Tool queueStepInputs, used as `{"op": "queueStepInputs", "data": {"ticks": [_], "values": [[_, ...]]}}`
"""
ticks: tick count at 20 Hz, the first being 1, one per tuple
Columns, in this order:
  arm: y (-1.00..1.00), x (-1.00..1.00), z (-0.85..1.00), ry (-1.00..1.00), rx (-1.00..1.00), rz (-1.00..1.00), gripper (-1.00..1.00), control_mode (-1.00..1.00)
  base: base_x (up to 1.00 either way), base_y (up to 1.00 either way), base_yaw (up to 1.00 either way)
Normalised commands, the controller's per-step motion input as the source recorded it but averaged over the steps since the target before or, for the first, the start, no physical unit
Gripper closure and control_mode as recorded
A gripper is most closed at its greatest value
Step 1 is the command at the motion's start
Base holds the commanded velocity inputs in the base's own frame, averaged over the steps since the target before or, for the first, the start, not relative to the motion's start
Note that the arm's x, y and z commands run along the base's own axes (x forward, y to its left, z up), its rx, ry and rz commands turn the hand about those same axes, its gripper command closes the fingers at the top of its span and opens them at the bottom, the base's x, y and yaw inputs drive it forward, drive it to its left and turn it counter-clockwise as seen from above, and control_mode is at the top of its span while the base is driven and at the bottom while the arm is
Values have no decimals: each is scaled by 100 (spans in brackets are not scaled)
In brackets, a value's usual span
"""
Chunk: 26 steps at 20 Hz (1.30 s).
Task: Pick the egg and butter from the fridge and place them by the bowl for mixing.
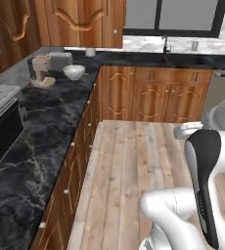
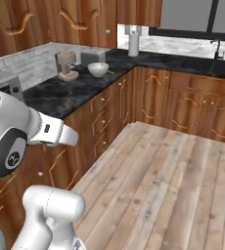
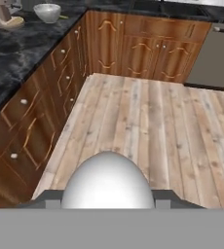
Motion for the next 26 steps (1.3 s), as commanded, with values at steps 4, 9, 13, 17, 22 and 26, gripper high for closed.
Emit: {"op": "queueStepInputs", "data": {"ticks": [4, 9, 13, 17, 22, 26], "values": [[0, 0, 0, 0, 0, 0, 100, 100, 74, -31, 9], [0, 0, 0, 0, 0, 0, 100, 100, 71, -30, 13], [0, 0, 0, 0, 0, 0, 100, 100, 68, -30, 15], [0, 0, 0, 0, 0, 0, 100, 100, 58, -36, 16], [0, 0, 0, 0, 0, 0, 100, 100, 55, -35, 19], [0, 0, 0, 0, 0, 0, 100, 100, 50, -37, 21]]}}
